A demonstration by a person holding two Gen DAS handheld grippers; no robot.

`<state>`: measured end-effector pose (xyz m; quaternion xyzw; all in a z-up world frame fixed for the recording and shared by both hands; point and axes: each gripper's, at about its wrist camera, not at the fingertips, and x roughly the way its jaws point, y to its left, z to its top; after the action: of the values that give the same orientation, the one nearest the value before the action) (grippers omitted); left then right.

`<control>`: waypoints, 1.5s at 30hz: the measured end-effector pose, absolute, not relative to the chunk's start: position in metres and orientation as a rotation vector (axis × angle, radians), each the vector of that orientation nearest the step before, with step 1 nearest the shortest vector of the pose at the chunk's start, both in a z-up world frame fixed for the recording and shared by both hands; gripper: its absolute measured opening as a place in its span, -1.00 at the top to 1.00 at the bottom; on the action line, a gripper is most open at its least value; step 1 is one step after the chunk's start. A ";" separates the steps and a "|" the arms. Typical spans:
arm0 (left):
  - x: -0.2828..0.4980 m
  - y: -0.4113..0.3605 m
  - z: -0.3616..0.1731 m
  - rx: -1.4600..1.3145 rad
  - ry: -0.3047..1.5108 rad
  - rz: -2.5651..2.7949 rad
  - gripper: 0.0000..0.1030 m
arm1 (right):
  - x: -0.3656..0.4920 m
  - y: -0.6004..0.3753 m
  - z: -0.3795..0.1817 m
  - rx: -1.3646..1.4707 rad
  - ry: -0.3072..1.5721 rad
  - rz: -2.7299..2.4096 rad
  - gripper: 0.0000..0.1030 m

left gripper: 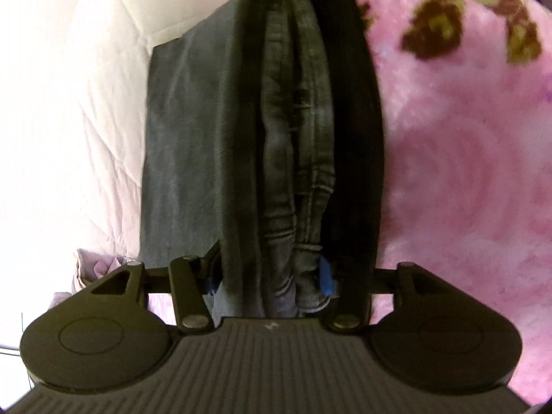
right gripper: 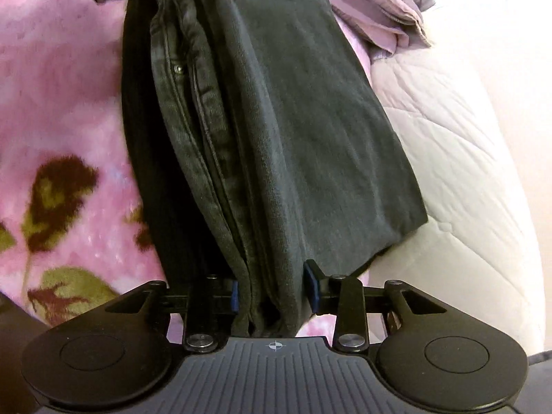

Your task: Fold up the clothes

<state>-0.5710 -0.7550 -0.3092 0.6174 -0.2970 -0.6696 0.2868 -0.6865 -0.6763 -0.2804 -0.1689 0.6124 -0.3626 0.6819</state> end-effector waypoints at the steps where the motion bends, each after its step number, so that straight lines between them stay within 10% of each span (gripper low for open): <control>1: -0.564 -0.751 -0.303 1.642 -0.779 -1.795 -0.02 | -0.687 -0.672 -0.278 -0.377 1.389 -0.815 0.26; 10: -0.492 -0.724 -0.240 1.424 -0.177 -1.861 0.07 | -0.695 -0.617 -0.246 -0.128 1.425 -0.919 0.21; 22: -0.456 -0.748 -0.222 1.098 0.437 -1.784 0.16 | -0.676 -0.698 -0.175 0.534 0.752 -1.136 0.21; 34: -0.450 -0.742 -0.227 1.099 0.576 -1.678 0.12 | -0.687 -0.743 -0.218 0.719 0.824 -1.047 0.13; 40: -0.436 -0.700 -0.205 1.060 0.708 -1.559 -0.23 | -0.696 -0.711 -0.206 0.853 0.796 -1.095 -0.45; 45: -0.422 -0.664 -0.185 0.953 0.789 -1.539 -0.50 | -0.698 -0.669 -0.188 0.936 0.770 -1.172 -0.49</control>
<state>-0.4222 -0.6641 -0.1853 0.4028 0.3333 -0.6506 0.5509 -0.6984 -0.6694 -0.1884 0.4144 0.3408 -0.5191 0.6653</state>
